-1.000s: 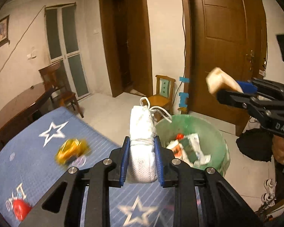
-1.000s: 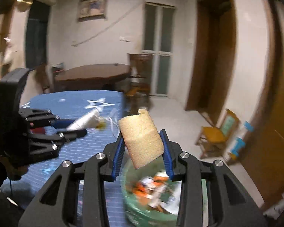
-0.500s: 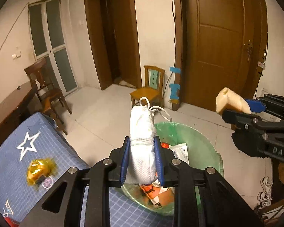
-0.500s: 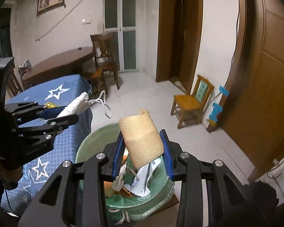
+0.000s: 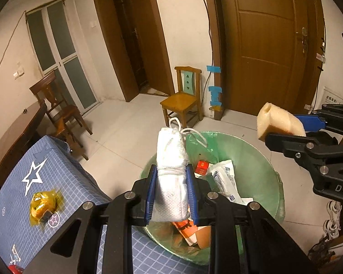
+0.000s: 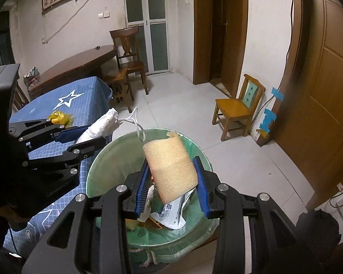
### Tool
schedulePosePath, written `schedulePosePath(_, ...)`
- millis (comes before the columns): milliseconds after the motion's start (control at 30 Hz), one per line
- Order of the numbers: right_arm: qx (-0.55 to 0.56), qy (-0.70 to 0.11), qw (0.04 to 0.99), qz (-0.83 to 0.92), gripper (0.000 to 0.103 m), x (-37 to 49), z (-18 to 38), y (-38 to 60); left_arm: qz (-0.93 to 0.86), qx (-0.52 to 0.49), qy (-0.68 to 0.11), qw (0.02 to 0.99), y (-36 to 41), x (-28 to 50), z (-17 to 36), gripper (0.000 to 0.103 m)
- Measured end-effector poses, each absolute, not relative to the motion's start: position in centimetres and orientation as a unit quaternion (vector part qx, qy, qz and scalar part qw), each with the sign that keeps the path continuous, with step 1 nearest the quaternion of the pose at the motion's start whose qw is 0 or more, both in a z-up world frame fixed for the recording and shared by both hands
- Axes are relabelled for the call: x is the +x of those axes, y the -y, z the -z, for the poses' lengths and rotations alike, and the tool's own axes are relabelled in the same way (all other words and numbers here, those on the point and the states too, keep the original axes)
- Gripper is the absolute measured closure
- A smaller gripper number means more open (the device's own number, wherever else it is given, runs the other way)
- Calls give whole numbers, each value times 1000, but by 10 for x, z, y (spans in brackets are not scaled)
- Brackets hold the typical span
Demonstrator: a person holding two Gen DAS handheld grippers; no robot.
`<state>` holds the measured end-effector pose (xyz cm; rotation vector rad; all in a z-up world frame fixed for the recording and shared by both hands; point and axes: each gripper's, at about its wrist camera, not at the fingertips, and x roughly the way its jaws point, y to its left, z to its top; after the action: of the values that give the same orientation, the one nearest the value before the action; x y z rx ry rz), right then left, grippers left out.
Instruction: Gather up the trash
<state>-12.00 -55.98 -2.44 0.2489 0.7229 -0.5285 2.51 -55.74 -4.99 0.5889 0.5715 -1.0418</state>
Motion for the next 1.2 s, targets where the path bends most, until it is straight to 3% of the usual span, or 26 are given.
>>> schedulePosePath(533,117,-360,895,238,66,-108,27,561,482,275,-266,788,555,29,54,76)
schedulePosePath(567,115,-363,894,236,58,-106,27,560,483,273,-268,788,555,30,55,73)
schedulePosePath(600,113,-363,893,241,47,-105,28,560,482,274,-270,787,555,31,56,58)
schedulePosePath(633,111,-359,894,245,47,-106,28,560,481,273,-269,789,554,30,56,43)
schedulePosePath(1200,115,-360,889,259,47,-116,34,555,477,269,-248,799,535,20,56,42)
